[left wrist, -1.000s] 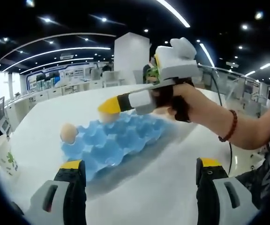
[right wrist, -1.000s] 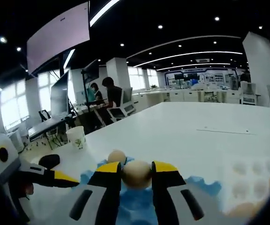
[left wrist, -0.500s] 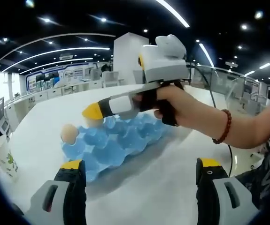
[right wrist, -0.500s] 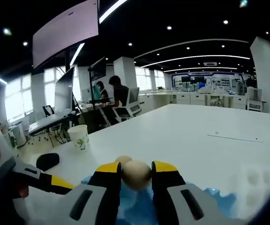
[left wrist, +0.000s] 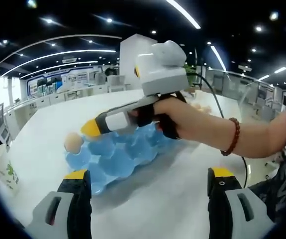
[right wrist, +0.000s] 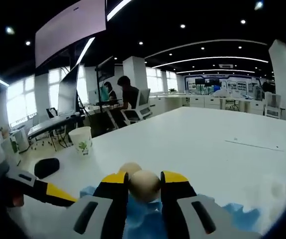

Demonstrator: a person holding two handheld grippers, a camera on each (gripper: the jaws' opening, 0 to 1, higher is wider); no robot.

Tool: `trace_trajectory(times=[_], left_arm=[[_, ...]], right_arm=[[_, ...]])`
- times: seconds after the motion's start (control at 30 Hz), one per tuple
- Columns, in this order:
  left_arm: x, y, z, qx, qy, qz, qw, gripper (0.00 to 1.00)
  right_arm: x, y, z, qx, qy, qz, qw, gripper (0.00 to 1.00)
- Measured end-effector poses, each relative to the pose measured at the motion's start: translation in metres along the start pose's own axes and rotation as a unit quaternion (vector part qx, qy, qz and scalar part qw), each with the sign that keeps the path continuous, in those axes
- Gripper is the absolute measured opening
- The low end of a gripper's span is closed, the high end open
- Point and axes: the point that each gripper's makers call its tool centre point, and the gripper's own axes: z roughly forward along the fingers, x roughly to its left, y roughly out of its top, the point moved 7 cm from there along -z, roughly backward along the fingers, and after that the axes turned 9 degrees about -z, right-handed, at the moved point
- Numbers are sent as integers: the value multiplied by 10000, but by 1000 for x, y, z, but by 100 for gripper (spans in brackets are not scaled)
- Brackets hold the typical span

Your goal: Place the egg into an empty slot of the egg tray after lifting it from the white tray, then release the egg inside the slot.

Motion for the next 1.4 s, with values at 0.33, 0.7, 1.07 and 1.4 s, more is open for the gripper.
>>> trace_trajectory(times=[0.33, 0.7, 1.07, 1.4], left_arm=[[0, 2, 4, -33, -44, -63, 10000, 99], [2, 1, 7, 5, -30, -33, 10000, 99], [0, 2, 6, 12, -23, 21, 10000, 100], [-1, 1, 5, 9, -24, 19, 10000, 100]], right_arm=[[-1, -8, 4, 201, -24, 7, 9998, 26], [-5, -11, 10, 279, -40, -44, 9996, 27], [-5, -10, 11, 304, -33, -107, 9995, 30], [-10, -9, 4, 228, -2, 30, 9997, 39]])
